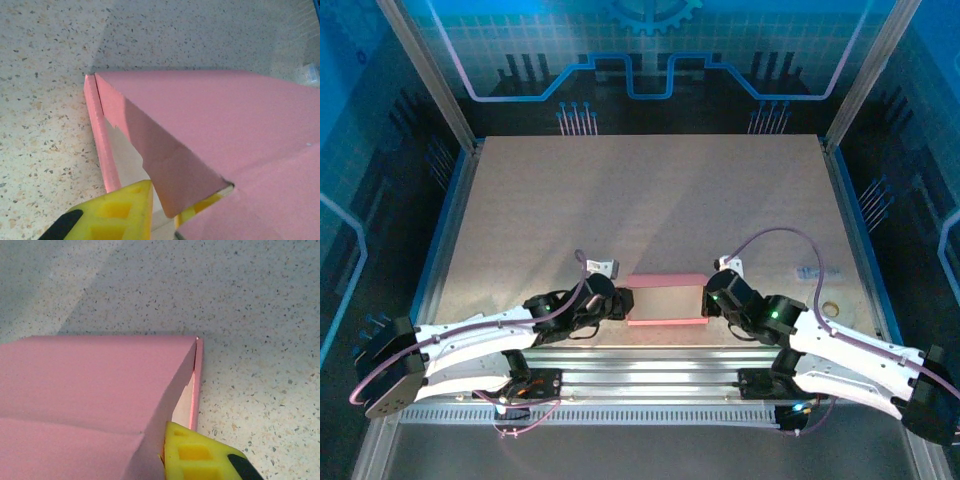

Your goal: Fold the paper box

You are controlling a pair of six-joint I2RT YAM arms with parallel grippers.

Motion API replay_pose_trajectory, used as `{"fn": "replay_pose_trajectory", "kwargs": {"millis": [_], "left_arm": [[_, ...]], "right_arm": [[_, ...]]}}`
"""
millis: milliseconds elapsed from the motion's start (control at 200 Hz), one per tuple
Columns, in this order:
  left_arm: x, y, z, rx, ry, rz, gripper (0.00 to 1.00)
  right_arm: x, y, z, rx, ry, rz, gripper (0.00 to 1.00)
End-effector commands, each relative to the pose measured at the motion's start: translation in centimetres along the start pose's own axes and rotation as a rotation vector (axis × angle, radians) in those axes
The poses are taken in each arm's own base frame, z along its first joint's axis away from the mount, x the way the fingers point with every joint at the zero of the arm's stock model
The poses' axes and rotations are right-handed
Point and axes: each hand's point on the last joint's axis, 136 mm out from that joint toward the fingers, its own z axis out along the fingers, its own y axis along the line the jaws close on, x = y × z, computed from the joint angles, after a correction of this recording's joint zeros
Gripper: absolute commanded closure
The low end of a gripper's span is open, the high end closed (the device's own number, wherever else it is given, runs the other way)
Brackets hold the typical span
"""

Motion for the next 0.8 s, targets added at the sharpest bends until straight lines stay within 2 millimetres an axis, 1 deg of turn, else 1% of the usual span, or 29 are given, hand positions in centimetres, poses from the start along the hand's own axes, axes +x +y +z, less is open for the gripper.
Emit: {"fn": "replay_pose_trajectory", "kwargs": {"millis": [0, 70, 190, 410, 635, 796], "left_arm": [[1.3, 2.0, -0.1, -0.069, 0.024, 0.004, 0.81], [1.5, 2.1, -0.1, -0.075, 0.027, 0.013, 0.81], [1.7, 2.1, -0.3, -0.080, 0.028, 0.022, 0.78], [2.5, 1.9, -0.6, -0.080, 0.041, 0.041, 0.73], [3.7, 2.1, -1.3, -0.074, 0.078, 0.050, 0.65], [4.9, 1.2, -2.2, 0.010, 0.131, 0.114, 0.62]], "right_arm": [[2.8, -1.5, 0.3, 0.048, 0.076, -0.007, 0.91], [3.1, -1.6, 0.2, 0.054, 0.076, -0.016, 0.91], [3.5, -1.8, 0.0, 0.060, 0.074, -0.027, 0.90], [4.5, -2.4, -0.1, 0.064, 0.089, -0.025, 0.85], [5.1, -2.8, -0.5, 0.067, 0.099, -0.039, 0.75], [4.8, -3.2, -1.5, 0.053, 0.083, -0.065, 0.72]]}}
